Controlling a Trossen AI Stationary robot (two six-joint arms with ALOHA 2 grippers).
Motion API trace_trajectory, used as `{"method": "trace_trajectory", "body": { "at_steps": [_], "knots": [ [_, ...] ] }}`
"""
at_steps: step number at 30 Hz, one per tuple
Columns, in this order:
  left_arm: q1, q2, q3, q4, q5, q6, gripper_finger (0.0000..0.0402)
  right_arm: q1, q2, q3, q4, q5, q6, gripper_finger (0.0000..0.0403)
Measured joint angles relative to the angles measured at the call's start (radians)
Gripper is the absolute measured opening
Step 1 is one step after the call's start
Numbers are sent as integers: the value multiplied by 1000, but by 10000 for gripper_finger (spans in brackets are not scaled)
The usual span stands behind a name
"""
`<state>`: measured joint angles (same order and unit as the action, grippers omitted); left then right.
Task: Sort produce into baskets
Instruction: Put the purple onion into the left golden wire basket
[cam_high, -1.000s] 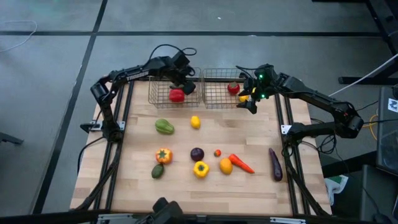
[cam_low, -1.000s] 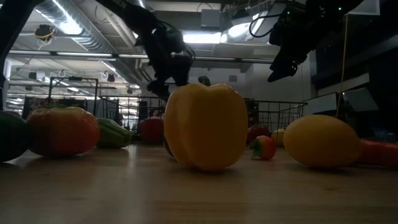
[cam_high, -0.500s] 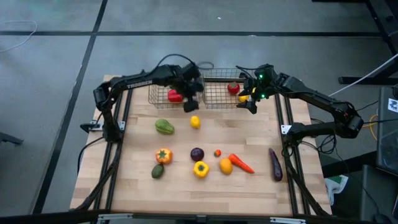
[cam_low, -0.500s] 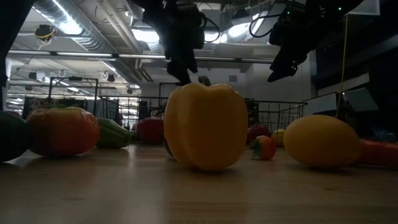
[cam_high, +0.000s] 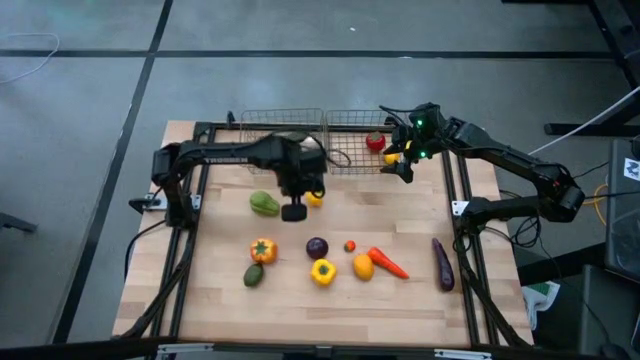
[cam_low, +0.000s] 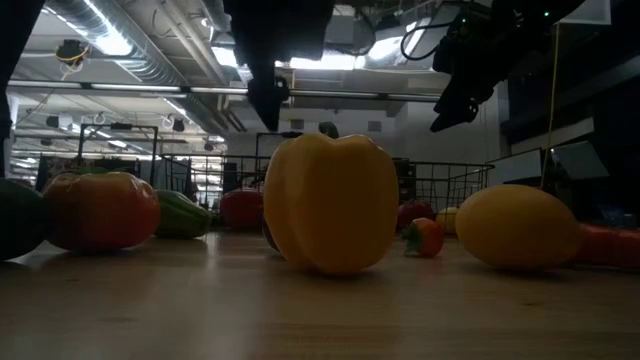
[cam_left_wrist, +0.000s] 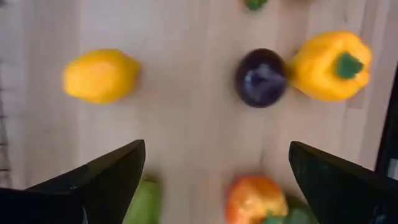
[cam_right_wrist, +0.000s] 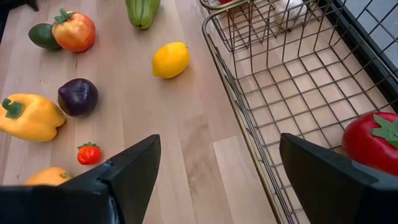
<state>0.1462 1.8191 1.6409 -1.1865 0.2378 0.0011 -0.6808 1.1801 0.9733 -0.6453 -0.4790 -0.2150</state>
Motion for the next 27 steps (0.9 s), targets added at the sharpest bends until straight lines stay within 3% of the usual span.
{"method": "trace_trajectory", "body": {
  "at_steps": [4,17,27],
  "knots": [
    [-67,0,0,25,-8,-50,395,0,0,0,0,0,0,326],
    [-208,2,-4,174,-175,-113,395,0,0,0,1,0,0,326],
    [-275,4,-126,334,-195,-100,395,0,0,0,1,0,0,326]
  ]
}}
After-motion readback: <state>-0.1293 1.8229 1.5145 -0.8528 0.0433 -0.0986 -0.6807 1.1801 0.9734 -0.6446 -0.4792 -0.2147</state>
